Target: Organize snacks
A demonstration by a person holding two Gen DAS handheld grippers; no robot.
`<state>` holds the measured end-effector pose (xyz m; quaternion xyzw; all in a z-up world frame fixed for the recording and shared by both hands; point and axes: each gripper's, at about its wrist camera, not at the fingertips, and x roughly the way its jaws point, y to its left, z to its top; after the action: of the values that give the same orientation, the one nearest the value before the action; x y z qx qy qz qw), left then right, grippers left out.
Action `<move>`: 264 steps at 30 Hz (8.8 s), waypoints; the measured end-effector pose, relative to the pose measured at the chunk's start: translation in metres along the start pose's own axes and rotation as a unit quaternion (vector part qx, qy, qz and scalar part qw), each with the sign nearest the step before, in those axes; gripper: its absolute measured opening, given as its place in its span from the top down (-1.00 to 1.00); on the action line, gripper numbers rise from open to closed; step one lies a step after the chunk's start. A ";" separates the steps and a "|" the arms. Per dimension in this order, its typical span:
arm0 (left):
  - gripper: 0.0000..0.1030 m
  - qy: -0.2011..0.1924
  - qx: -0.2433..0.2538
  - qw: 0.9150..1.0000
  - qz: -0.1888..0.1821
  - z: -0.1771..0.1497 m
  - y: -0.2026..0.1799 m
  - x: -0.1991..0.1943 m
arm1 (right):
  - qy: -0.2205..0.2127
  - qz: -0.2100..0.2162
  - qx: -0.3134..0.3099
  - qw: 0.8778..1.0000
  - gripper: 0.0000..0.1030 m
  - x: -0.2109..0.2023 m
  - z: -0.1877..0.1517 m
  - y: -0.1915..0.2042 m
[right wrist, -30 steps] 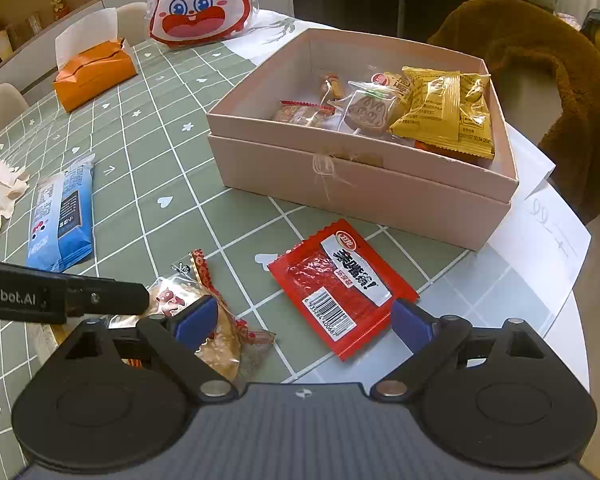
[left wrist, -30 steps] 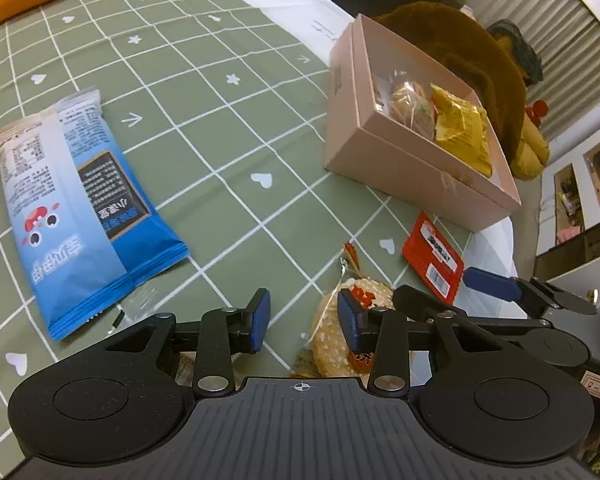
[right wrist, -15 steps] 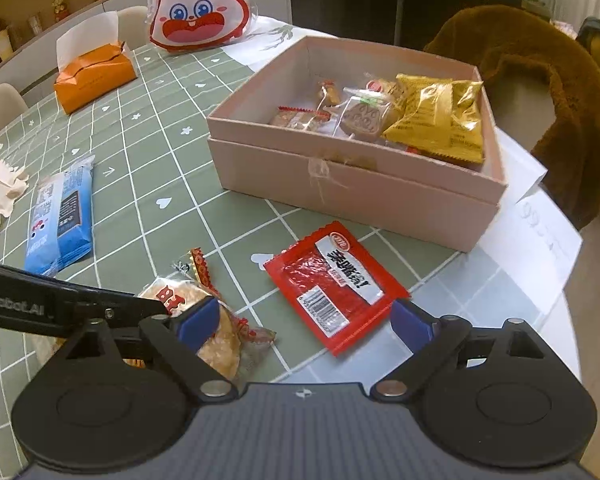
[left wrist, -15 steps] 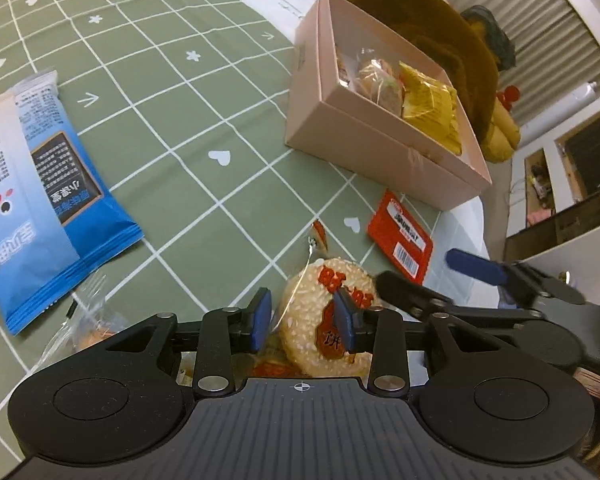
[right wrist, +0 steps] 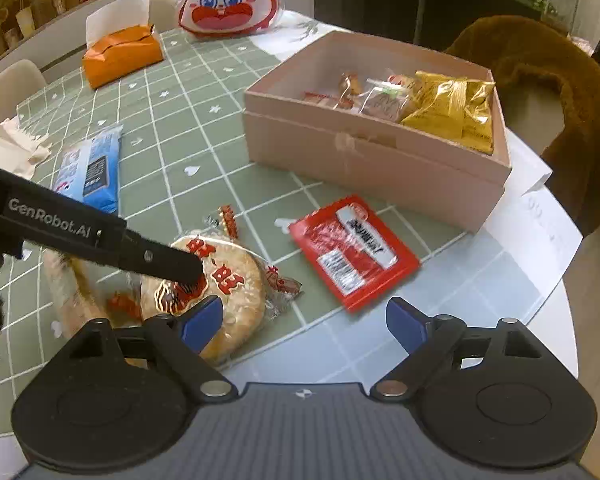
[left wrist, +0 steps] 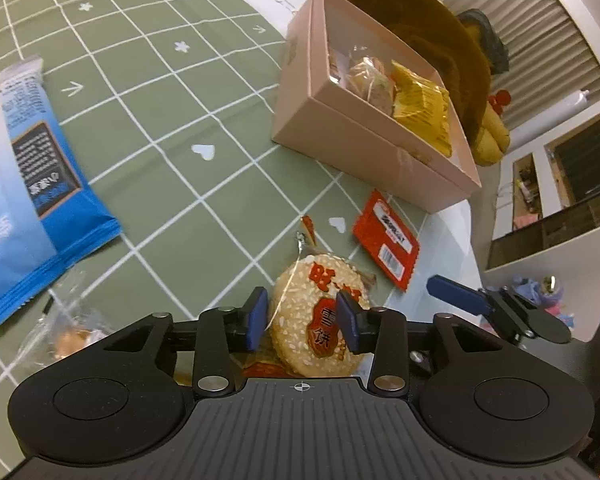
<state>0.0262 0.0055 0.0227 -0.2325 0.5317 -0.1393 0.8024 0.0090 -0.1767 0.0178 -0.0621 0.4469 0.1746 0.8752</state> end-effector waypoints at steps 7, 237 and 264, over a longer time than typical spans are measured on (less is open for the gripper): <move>0.22 -0.008 -0.001 1.000 0.008 0.001 -0.013 -0.008 | -0.013 -0.007 0.010 1.000 -0.73 0.002 0.005 -0.007; 0.18 -0.074 -0.057 0.995 -0.037 0.025 0.036 -0.038 | 0.046 0.045 0.022 0.998 -0.09 0.013 0.047 0.020; 0.03 -0.015 0.082 0.989 0.124 -0.006 -0.087 0.049 | 0.010 -0.051 0.166 0.985 -0.21 -0.033 0.013 -0.104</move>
<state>0.0421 -0.0934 0.0278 -0.1002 0.5312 -0.0780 0.8377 0.0386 -0.2785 0.0469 0.0593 0.4748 0.0529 0.8765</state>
